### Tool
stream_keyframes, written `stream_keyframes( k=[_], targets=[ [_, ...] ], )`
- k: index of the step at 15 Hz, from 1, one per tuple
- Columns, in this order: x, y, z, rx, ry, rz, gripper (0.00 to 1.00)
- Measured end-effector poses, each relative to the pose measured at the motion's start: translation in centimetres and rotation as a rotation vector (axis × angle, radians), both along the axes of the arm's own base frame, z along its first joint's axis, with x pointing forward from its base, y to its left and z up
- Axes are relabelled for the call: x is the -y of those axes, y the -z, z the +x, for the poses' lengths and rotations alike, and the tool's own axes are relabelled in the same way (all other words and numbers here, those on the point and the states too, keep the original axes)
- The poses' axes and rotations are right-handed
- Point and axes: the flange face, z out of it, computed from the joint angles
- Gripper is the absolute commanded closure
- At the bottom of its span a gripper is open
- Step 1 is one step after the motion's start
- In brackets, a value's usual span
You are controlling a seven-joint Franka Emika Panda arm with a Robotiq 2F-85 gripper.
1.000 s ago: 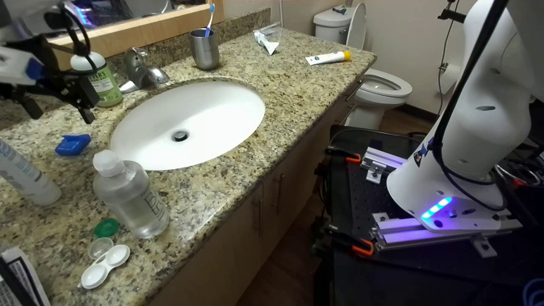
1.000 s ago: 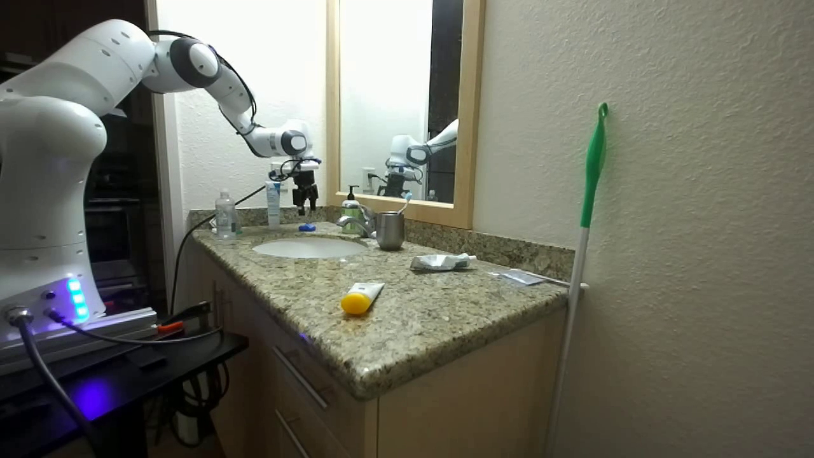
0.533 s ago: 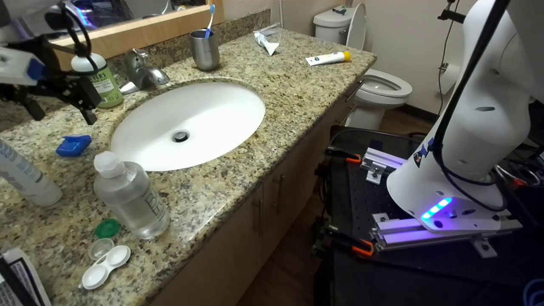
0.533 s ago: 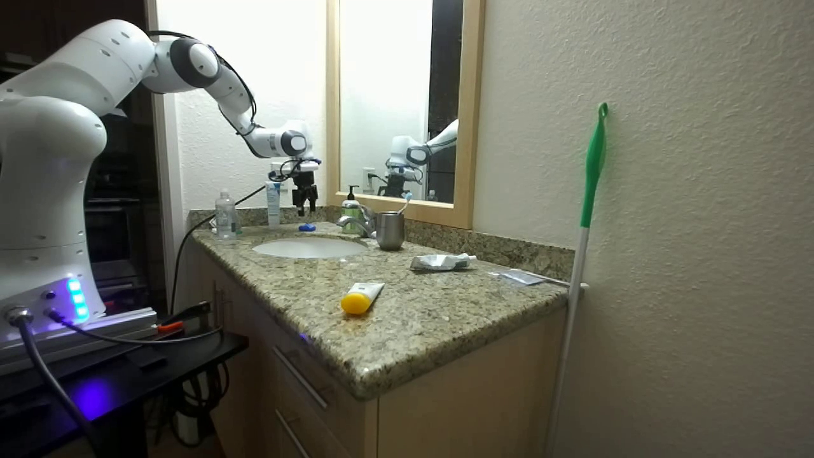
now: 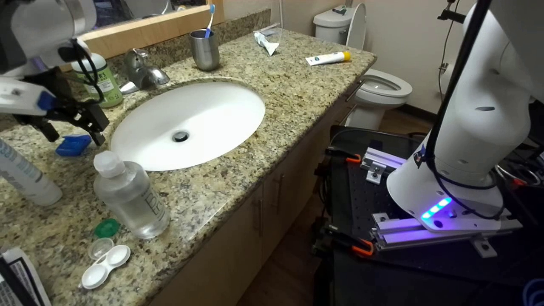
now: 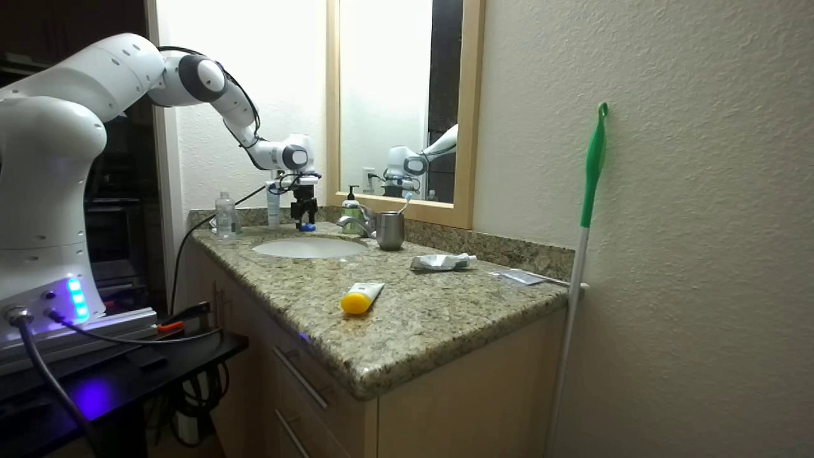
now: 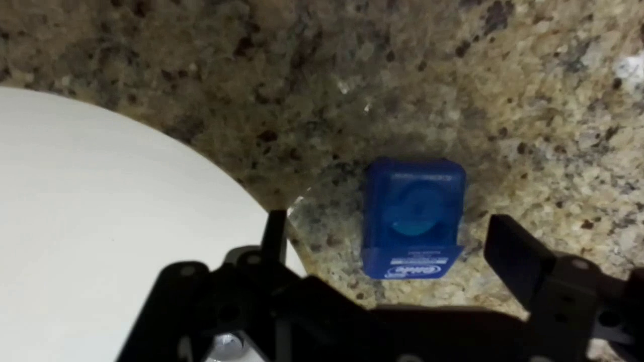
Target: Move the blue case to the left side of the sink counter and then put it back on the right side of the sink counter
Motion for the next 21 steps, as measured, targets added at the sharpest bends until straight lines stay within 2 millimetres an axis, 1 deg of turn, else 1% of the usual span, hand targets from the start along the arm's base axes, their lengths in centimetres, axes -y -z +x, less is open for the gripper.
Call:
stream_keyframes(
  k=[2, 3, 4, 5, 11, 12, 18, 19, 20, 21],
  targets=[
    [0.2, 1.4, 0.4, -0.007, 0.009, 0.003, 0.00],
    [0.2, 1.3, 0.6, -0.002, 0.011, 0.004, 0.25],
    [0.2, 1.2, 0.6, 0.000, 0.011, 0.004, 0.26],
    [0.2, 1.2, 0.6, -0.001, 0.011, 0.004, 0.32],
    [0.2, 0.4, 0.6, 0.003, 0.011, 0.005, 0.75],
    [0.2, 0.3, 0.7, 0.004, 0.012, 0.006, 0.81],
    [0.7, 0.1, 0.8, 0.014, 0.039, 0.009, 0.81],
    [1.0, -0.4, 0.9, 0.021, 0.044, 0.003, 0.81],
    [1.5, -1.4, 1.0, 0.035, 0.047, -0.008, 0.81],
    [2.1, -3.0, 1.1, 0.054, 0.051, -0.018, 0.81]
  ],
)
